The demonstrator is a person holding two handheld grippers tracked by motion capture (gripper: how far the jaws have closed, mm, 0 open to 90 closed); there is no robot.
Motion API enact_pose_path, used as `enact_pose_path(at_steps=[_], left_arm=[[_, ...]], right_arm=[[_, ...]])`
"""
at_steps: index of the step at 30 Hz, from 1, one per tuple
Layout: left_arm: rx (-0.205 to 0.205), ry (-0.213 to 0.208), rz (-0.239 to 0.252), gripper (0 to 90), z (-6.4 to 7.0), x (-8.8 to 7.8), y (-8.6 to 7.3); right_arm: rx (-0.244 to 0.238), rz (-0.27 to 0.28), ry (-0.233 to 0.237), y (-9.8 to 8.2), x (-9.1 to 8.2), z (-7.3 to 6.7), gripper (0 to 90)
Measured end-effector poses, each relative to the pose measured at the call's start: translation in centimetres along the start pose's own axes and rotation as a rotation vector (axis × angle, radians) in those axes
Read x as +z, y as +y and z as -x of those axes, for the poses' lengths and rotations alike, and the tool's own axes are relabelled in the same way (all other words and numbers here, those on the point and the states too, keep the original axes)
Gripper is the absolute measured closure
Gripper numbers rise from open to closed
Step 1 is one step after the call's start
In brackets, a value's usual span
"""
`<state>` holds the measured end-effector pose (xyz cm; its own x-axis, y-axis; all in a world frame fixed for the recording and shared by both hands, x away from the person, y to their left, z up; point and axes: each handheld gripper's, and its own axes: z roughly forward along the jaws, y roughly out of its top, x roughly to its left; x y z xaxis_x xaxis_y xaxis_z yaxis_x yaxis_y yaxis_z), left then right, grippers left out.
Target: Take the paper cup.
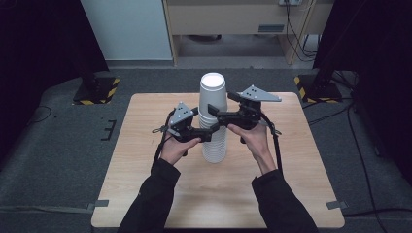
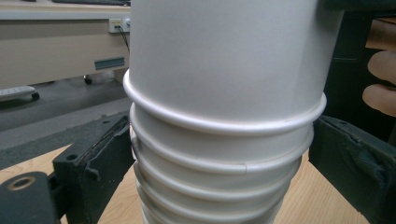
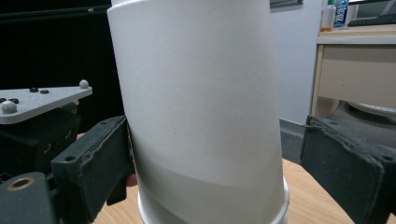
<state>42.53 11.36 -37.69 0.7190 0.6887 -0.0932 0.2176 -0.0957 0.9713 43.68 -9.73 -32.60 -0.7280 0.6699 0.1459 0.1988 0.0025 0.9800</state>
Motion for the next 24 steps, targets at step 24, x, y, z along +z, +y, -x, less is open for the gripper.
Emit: enact_pose_path(at_steps=[24], left_arm=[[0.01,-0.003,-0.007,6.4,0.0,-0.2,-0.3]], right_arm=[[-0.008,-0.032,0.017,-0.5,1.9,-0.2,10.7]])
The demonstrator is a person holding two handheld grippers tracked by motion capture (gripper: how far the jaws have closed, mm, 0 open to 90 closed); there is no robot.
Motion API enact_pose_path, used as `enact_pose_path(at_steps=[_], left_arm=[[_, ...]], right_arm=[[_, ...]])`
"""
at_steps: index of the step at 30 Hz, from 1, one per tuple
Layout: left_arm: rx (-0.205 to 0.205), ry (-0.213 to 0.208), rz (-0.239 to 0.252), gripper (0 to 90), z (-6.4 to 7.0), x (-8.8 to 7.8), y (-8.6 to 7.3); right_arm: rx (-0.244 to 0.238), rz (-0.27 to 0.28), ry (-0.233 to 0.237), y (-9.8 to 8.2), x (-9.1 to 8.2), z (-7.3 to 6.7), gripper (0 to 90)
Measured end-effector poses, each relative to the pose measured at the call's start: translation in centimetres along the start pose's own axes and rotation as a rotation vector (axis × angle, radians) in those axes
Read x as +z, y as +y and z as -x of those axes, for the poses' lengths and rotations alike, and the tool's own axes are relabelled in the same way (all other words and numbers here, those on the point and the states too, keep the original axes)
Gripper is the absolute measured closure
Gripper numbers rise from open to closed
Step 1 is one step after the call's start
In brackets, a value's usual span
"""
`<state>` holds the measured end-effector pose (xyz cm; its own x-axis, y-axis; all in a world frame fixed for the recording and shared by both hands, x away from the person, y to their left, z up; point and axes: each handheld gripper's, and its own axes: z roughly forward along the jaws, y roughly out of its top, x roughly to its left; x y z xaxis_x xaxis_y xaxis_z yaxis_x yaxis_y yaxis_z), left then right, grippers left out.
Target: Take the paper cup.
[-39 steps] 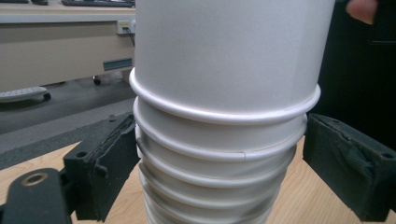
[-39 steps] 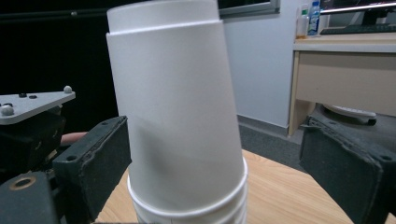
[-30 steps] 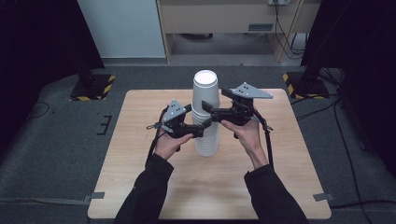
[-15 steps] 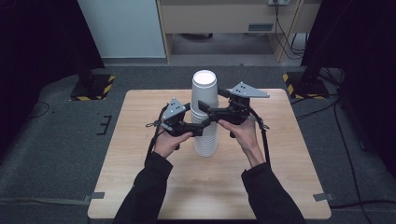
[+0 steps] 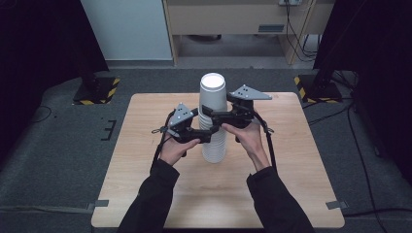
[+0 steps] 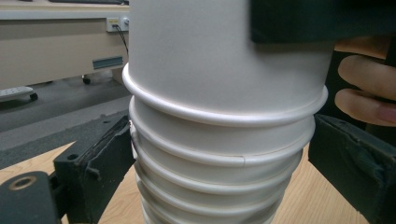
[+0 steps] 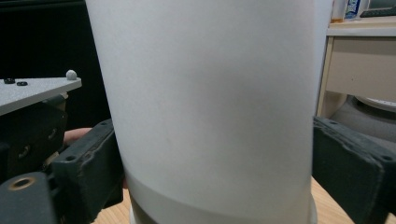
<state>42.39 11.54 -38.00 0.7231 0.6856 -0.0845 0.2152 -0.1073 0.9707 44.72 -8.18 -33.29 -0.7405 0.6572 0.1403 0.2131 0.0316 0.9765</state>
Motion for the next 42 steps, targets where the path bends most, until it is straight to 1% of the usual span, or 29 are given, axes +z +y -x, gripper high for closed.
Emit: enact_pose_path(at_steps=[5,18,32,38,40,41,42], left_arm=[[0.003,-0.002,0.0,7.1,-0.04,-0.03,0.0],[0.005,-0.001,0.002,6.9,-0.01,-0.08,-0.03],[0.006,0.001,0.005,7.4,-0.07,-0.17,-0.09],[0.006,0.001,0.008,7.8,-0.13,-0.21,-0.12],[0.006,-0.004,0.009,7.8,-0.16,-0.25,-0.15],[0.006,-0.008,0.008,7.7,-0.14,-0.25,-0.17],[0.006,-0.006,0.009,7.5,-0.11,-0.27,-0.18]], right_arm=[[-0.025,0.009,-0.008,0.14,-0.08,-0.1,13.0],[-0.082,0.015,-0.008,0.35,-0.15,-0.33,14.3],[-0.09,0.013,-0.006,0.5,-0.05,-0.32,14.6],[-0.084,0.02,-0.009,0.49,-0.03,-0.3,14.8],[-0.087,0.032,-0.007,0.51,-0.02,-0.31,15.2],[-0.081,0.054,-0.004,0.59,-0.1,-0.34,15.3],[-0.068,0.076,0.008,0.8,-0.27,-0.32,15.5]])
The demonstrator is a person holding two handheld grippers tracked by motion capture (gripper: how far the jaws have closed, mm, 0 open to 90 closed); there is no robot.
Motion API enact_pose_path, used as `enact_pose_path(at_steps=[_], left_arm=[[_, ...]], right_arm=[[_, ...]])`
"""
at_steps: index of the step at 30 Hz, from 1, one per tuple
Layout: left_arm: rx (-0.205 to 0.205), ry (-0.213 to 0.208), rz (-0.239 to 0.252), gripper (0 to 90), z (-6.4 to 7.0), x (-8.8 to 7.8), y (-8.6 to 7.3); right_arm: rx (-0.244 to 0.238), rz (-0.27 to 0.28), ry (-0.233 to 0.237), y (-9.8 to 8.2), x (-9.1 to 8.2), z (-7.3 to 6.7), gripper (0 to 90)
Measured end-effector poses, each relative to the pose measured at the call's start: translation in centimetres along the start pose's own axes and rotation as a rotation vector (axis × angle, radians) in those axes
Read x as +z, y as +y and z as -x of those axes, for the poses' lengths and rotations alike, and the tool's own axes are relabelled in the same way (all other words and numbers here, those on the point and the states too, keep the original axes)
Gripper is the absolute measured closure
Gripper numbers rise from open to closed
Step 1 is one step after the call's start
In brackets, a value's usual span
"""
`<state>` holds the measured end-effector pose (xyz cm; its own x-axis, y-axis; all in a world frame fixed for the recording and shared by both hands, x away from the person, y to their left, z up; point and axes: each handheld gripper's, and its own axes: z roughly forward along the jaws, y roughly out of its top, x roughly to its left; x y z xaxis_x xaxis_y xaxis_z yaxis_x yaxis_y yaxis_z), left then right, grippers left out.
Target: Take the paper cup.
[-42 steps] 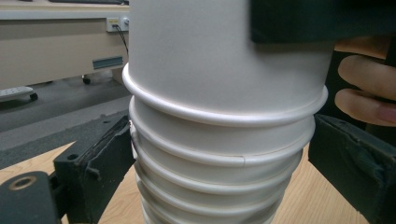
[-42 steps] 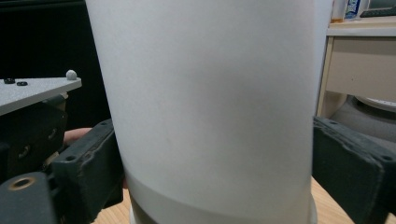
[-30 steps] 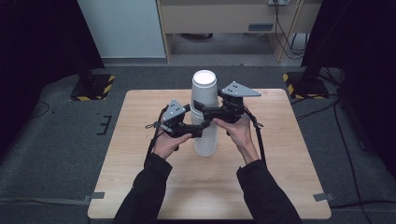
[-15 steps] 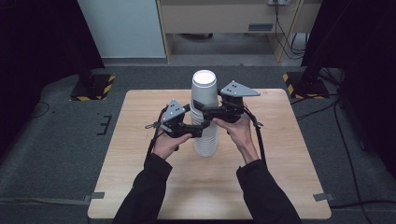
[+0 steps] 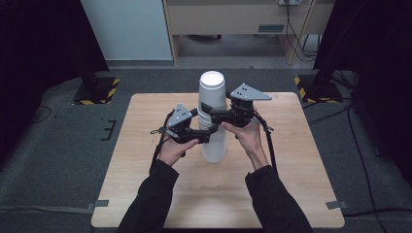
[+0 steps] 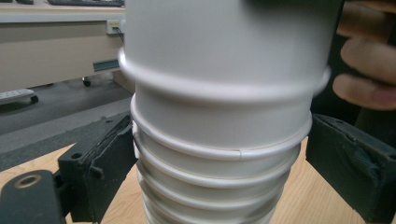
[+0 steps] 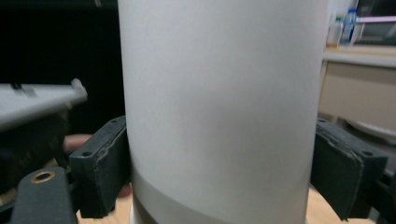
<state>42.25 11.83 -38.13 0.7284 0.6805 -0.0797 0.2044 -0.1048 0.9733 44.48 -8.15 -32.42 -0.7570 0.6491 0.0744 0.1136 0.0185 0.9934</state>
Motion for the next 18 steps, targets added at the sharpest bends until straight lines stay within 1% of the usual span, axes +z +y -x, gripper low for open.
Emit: enact_pose_path(at_steps=[1,3,6,10,16,18], left_arm=[[0.001,0.0,0.001,7.7,0.0,0.0,0.0],[0.0,0.001,0.004,7.9,0.0,0.0,0.0],[0.0,0.003,0.003,8.0,0.1,0.0,0.0],[0.001,0.005,0.005,8.7,0.1,-0.2,0.1],[-0.001,0.007,0.009,9.5,0.1,-0.3,0.2],[-0.002,0.008,0.009,9.5,0.1,-0.3,0.2]], right_arm=[[0.01,0.017,0.004,0.3,-0.1,0.0,15.5],[0.008,0.015,0.004,0.8,-0.3,0.0,15.3],[0.007,0.012,0.001,0.9,-0.3,-0.1,15.0],[0.012,0.032,-0.001,1.1,-0.3,-0.1,15.1],[0.029,0.075,-0.006,2.2,-0.5,-0.2,15.1],[0.031,0.082,-0.01,2.5,-0.6,-0.2,15.0]])
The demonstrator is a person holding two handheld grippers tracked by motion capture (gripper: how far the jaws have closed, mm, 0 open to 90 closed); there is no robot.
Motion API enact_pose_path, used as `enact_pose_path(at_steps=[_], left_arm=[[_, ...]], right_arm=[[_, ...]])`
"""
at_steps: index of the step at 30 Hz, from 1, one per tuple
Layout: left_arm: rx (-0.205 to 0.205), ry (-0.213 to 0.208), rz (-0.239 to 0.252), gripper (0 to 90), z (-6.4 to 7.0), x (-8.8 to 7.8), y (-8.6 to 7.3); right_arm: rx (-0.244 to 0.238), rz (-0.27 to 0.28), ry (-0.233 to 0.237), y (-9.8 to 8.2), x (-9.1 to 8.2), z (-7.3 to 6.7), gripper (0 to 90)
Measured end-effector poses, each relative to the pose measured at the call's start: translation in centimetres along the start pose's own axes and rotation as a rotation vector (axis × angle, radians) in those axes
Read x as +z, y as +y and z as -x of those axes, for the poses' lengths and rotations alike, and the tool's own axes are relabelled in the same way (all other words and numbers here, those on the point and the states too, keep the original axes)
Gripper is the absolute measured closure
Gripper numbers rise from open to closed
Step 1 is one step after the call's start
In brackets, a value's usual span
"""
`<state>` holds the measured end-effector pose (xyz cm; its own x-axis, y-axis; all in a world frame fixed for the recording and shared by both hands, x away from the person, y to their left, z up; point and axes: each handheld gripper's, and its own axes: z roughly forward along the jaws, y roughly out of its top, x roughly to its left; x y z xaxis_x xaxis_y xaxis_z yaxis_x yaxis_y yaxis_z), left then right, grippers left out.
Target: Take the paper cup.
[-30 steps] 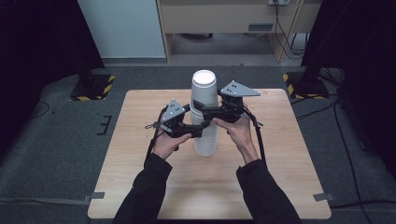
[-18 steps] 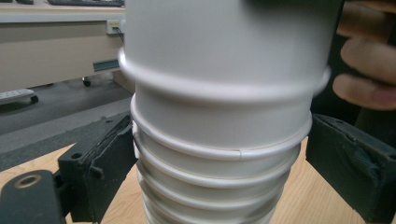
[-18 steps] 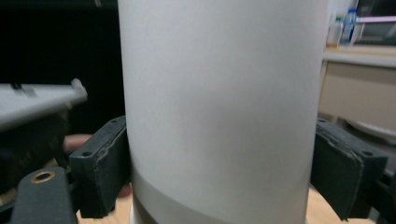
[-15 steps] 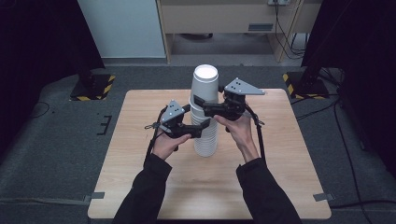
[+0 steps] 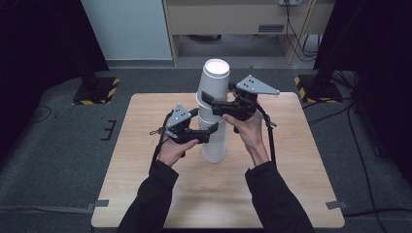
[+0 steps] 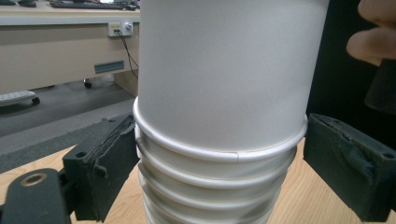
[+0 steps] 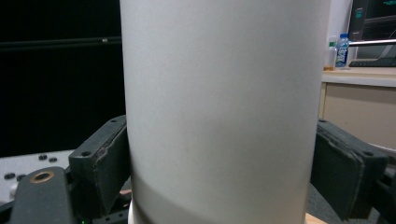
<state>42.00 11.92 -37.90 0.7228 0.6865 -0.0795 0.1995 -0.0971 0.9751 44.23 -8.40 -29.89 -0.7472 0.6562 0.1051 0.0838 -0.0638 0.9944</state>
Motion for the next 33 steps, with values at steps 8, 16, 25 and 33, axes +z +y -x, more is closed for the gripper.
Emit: enact_pose_path(at_steps=[8,16,25,33], left_arm=[[-0.001,0.004,0.004,10.5,0.1,-0.1,0.0],[-0.004,0.007,0.006,10.5,0.1,-0.1,0.0],[-0.003,0.01,0.006,10.5,0.2,0.0,0.0],[0.002,0.016,0.005,10.6,0.3,-0.1,0.0]], right_arm=[[0.044,0.047,-0.014,0.5,-0.4,0.3,15.1],[0.058,0.099,-0.021,1.3,-1.0,0.2,15.1],[0.078,0.153,-0.029,2.2,-1.9,0.4,15.0],[0.095,0.187,-0.046,2.8,-3.1,0.9,15.0]])
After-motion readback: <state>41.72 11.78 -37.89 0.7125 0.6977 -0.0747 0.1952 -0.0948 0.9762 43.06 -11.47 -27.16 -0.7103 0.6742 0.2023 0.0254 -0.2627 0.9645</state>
